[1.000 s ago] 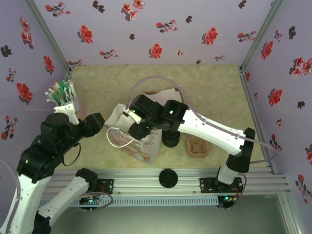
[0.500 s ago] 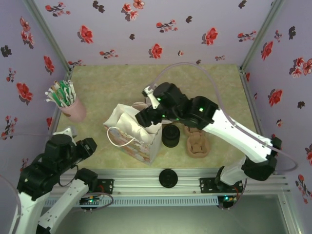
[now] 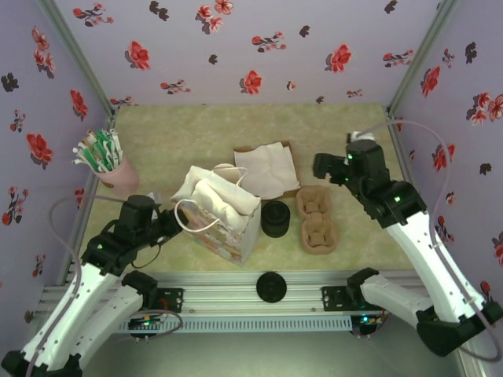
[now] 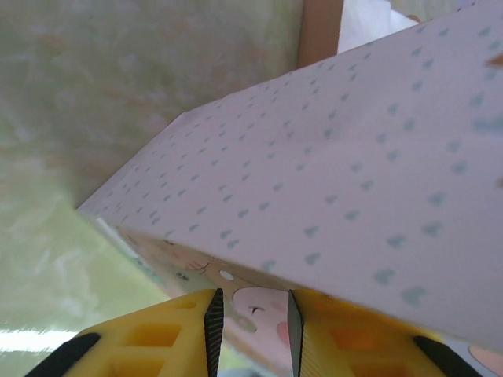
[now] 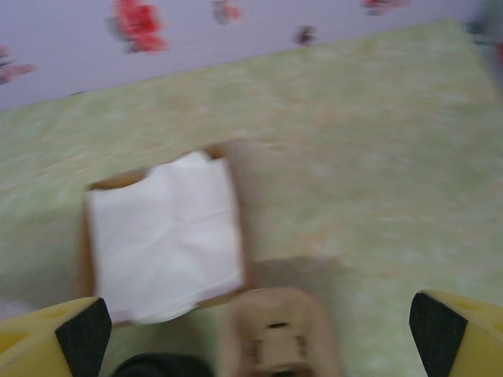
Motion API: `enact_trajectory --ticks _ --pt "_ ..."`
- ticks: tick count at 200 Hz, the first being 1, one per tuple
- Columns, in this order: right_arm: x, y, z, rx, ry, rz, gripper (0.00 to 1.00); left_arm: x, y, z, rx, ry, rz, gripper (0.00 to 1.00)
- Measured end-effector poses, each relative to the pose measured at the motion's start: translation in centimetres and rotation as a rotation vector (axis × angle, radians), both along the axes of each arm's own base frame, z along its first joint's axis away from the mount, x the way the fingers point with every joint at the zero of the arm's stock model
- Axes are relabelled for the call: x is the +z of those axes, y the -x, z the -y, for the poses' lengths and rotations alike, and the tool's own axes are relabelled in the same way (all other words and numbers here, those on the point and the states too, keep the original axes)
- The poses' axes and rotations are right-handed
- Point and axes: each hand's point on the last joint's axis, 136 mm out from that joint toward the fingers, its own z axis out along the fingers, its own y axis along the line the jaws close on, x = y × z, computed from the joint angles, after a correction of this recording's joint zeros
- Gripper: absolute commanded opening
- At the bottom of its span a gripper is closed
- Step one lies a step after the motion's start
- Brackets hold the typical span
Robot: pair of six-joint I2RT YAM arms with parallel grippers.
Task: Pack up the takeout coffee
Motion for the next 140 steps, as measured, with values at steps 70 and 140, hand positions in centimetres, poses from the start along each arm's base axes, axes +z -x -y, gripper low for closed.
enact_trajectory --ticks 70,140 --pt "-9.4 0.7 7.7 -0.274 0.064 -0.072 0.99 0.2 -5.1 0.7 0.066 0.015 0.120 0.29" --pt "-12.0 0.4 11.0 -0.391 0.125 0.085 0.99 2.0 -6.2 -1.8 0.150 -0.015 0.227 0.51"
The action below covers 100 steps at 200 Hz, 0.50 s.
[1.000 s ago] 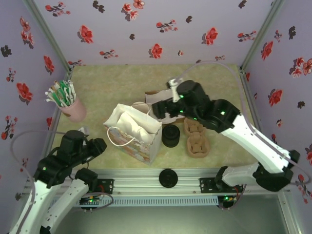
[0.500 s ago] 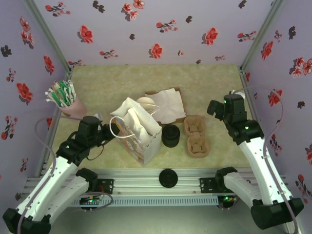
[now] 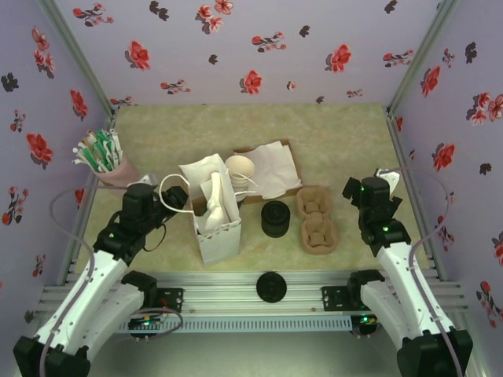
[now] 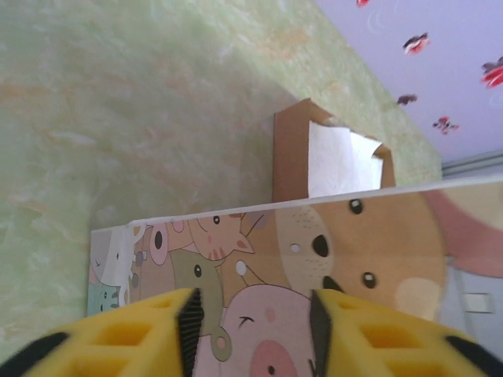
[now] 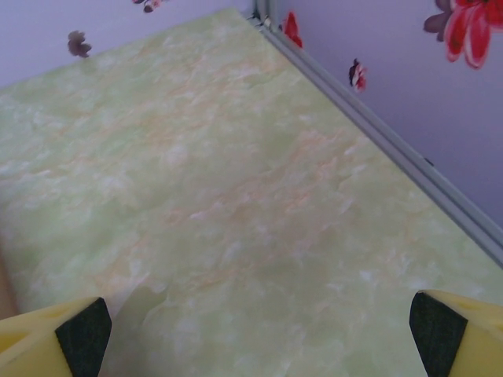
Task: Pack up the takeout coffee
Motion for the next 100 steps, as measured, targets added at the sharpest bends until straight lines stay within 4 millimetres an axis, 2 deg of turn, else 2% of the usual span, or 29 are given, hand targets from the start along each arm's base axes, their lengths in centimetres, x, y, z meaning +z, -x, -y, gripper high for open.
enact_trajectory --ticks 24,38,46,68,100 --pt "-1.6 -0.1 0.9 -0.032 0.046 0.038 0.99 0.4 0.9 -1.0 0.032 -0.013 0.017 0.69" --pt "-2.7 0.0 1.2 -0.047 0.070 0.041 0.99 0.4 1.5 -1.8 0.055 -0.032 0.018 0.84" --pt "-3.1 0.0 1.4 -0.053 0.079 0.040 0.99 0.4 1.7 -2.2 0.066 -0.040 0.020 0.98" --pt "-3.0 -1.0 1.9 -0.082 0.098 0.081 0.99 0.0 2.3 -3.5 0.113 -0.085 0.018 0.99" --pt "-6.5 -2.4 2.3 -0.103 0.124 0.010 0.99 -0.8 3.0 -6.1 0.213 -0.162 0.031 0.99"
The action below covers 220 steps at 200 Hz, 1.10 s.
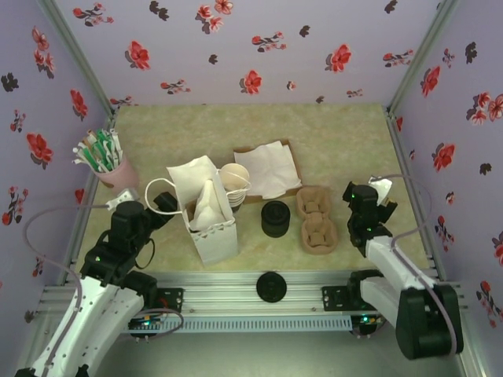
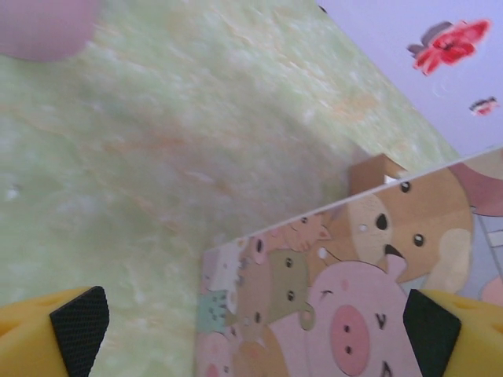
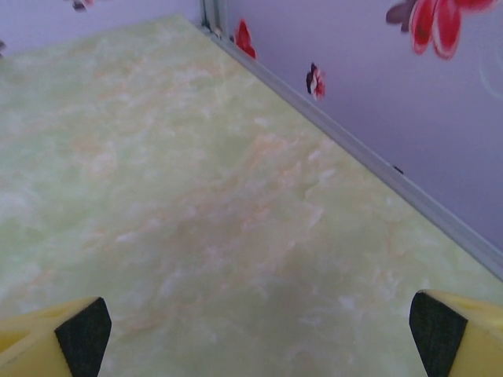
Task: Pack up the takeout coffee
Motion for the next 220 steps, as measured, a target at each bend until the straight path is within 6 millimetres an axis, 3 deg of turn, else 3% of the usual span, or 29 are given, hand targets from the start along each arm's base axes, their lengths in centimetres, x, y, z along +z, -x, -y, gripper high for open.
enact_trajectory --ticks 31,97,129,168,196,220 --pt "-2.0 -1.2 0.1 -0.004 0.007 -0.033 0.99 -1.1 0.6 -2.0 0.073 -0.073 0.017 0.99" --pt "-1.7 -3.9 0.0 0.025 0.015 0.030 0.99 -1.0 0.3 -5.2 0.156 -0.302 0.062 0.99" --pt "-1.4 -4.9 -0.7 0.070 0.024 0.046 0.99 -1.6 -0.5 -6.3 0.169 -0.457 0.095 0.99" --pt "-0.2 -6.0 -1.2 0.110 0.045 0.110 0.99 -3.3 -2.0 -6.1 0.106 -0.643 0.145 0.99" --pt "-1.8 -6.5 -1.6 0.144 0.057 0.087 0.99 -4.1 -3.4 -6.0 0.086 -0.743 0.201 0.99" --pt "-2.1 -6.8 -2.1 0.180 0.060 0.088 0.99 -6.7 -4.6 -7.4 0.085 -0.783 0.131 0.99"
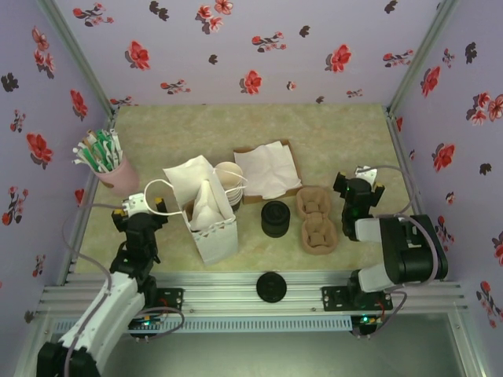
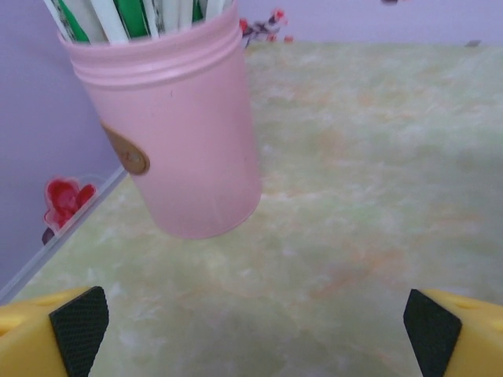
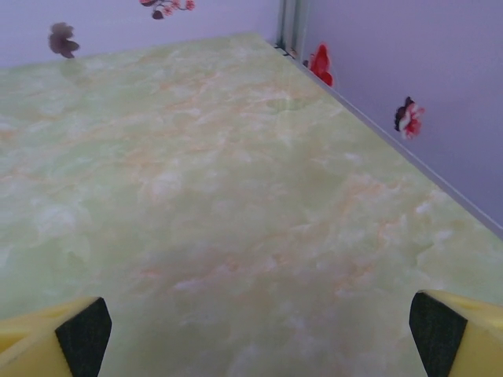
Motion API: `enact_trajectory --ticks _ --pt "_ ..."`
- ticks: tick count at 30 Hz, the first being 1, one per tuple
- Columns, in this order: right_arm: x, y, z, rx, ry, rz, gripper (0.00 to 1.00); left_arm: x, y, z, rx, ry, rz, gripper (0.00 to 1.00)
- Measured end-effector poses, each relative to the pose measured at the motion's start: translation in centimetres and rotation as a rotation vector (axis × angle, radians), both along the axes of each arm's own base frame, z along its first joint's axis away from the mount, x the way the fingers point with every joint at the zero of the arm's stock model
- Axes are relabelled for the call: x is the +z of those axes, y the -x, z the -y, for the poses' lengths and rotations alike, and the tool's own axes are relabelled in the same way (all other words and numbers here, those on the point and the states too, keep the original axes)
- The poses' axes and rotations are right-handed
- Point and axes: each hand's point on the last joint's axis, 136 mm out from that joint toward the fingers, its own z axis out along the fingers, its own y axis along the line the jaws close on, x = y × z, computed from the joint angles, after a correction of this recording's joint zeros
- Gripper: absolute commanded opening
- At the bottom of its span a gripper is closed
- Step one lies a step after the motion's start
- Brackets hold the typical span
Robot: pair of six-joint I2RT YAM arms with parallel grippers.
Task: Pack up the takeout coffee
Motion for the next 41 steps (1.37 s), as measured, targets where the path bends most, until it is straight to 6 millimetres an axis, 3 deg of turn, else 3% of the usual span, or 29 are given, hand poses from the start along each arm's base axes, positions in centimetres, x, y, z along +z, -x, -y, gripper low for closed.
enact_trajectory --ticks 5,7,16,21,25,32,41 --pt "-1.7 -0.5 -0.8 0.054 0.010 -0.036 0.99 -2.9 -2.1 -0.5 -0.003 -0.008 -0.096 0.99" --pt "-1.5 -0.7 -0.9 0.059 0.010 -0.028 0.99 -3.4 -2.9 -0.5 -0.013 -0.005 -0.110 0.99" --pt "-1.3 -1.0 -1.1 0.071 0.005 -0.028 0.99 -1.9 -7.8 -0.3 -0.045 -0.016 -0.038 0.99" --pt "-1.3 -1.1 -1.0 0.072 0.004 -0.028 0.99 -2.6 -9.9 -0.1 -0.077 -0.007 -0.013 1.00" --pt "-1.1 -1.3 -1.0 0.072 0.001 -0.025 0.99 -4.8 -10.2 0.3 -0.104 0.000 -0.061 0.99" --pt "-1.2 -1.5 -0.9 0.089 -0.014 -0.031 0.99 -2.3 -12.6 0.0 -0.100 0.008 -0.007 0.99" --pt "-1.3 -1.8 -1.0 0.108 -0.028 -0.045 0.99 -2.6 -12.5 0.1 -0.102 0.009 -0.022 0.99"
